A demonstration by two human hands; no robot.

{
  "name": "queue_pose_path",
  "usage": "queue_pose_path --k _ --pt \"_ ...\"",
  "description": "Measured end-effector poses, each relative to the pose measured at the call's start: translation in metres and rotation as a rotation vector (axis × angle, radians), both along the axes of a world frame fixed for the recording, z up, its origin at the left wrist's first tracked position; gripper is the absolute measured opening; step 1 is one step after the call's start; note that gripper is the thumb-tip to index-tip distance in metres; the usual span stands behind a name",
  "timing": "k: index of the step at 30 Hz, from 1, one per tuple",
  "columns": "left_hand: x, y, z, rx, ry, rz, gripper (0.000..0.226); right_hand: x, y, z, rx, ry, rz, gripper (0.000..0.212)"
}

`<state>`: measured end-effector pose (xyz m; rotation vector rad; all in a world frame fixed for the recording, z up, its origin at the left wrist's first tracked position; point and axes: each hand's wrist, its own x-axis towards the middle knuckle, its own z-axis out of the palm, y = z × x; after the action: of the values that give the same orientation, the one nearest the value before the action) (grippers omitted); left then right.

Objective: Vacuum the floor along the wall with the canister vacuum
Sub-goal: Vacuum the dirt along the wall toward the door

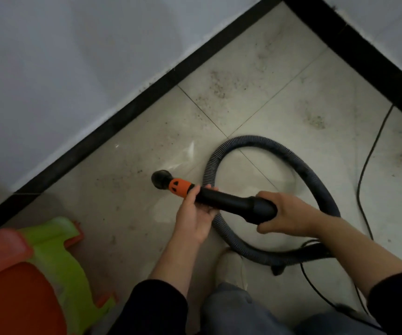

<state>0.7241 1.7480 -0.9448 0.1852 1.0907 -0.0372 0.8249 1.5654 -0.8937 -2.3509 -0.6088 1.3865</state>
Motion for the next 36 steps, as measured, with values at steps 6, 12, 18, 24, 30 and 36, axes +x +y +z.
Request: queue_pose_path --k 6,12,18,24,30,36 --pt "0.014 0.001 -0.007 0.117 -0.105 -0.158 0.029 0.012 0.028 -0.008 -0.148 -0.043 0.14 0.035" --pt "0.025 -0.002 -0.012 0.053 -0.041 -0.127 0.044 0.0 0.077 -0.024 -0.209 -0.51 0.36 0.013" --pt "0.015 0.022 -0.033 0.07 -0.108 -0.097 0.041 -0.001 0.082 -0.035 -0.175 -0.602 0.379 0.012" --pt "-0.024 0.017 -0.052 0.007 -0.095 -0.071 0.026 -0.016 0.088 -0.05 -0.237 -0.581 0.551 0.01" --pt "-0.042 0.007 -0.054 -0.007 -0.088 -0.028 0.045 -0.024 0.082 -0.053 -0.23 -0.552 0.596 0.017" --pt "-0.057 0.001 -0.049 -0.039 -0.05 -0.032 0.035 -0.032 0.082 -0.052 -0.221 -0.561 0.647 0.015"
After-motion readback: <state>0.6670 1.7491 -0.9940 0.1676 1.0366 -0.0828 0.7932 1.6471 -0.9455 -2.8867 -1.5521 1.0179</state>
